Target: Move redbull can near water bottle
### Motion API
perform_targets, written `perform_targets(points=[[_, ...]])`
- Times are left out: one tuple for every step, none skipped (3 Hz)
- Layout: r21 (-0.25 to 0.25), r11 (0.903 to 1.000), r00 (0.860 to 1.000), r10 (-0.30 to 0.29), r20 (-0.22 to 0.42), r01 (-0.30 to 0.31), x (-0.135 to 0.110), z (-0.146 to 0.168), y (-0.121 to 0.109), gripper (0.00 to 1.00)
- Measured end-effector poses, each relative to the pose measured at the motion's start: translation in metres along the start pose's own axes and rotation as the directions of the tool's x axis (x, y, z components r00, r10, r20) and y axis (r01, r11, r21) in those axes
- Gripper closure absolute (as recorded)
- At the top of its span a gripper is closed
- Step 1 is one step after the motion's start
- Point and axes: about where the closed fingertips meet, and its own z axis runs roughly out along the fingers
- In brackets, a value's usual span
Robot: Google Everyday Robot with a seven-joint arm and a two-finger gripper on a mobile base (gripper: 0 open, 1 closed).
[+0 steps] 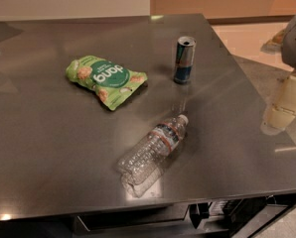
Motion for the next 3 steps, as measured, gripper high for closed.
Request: perform_targets(points=[[0.0,1.0,1.0,0.0,0.0,0.0,0.0,0.0,0.0,0.0],[-0.02,0.9997,1.0,0.017,0.017,-0.017,0.0,0.007,-0.017,0.0],[-0.049,0.9966,0.996,0.069,0.059,-0.066,-0.006,0.03,-0.053,0.0]])
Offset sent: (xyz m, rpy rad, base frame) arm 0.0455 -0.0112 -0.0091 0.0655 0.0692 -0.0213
